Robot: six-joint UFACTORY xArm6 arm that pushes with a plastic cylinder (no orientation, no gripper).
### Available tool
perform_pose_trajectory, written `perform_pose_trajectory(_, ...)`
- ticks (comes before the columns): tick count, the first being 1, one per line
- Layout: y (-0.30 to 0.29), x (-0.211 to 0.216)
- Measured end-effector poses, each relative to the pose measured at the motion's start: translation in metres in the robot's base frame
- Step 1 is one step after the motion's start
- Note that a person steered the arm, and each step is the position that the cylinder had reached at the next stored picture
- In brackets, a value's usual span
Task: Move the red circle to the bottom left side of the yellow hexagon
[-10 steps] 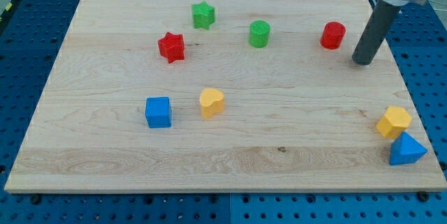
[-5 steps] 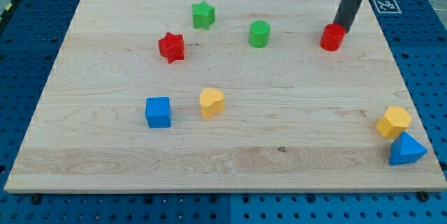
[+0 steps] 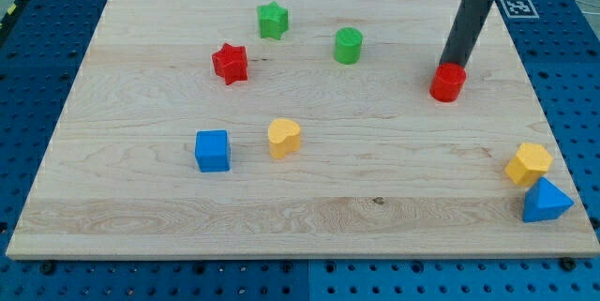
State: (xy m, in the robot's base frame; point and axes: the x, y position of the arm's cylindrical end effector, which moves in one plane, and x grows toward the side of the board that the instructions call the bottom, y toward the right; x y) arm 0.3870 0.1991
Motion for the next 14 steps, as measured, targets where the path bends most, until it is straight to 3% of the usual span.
perform_pose_trajectory(1, 0.0, 0.016)
perform_pose_trajectory(2, -0.008, 0.002)
perform_pose_trajectory(5, -0.013, 0.072)
perform_pose_trajectory(7, -0.042, 0.07)
perform_pose_trajectory(12, -0.044, 0.144)
perform_pose_trajectory(14, -0.042, 0.103)
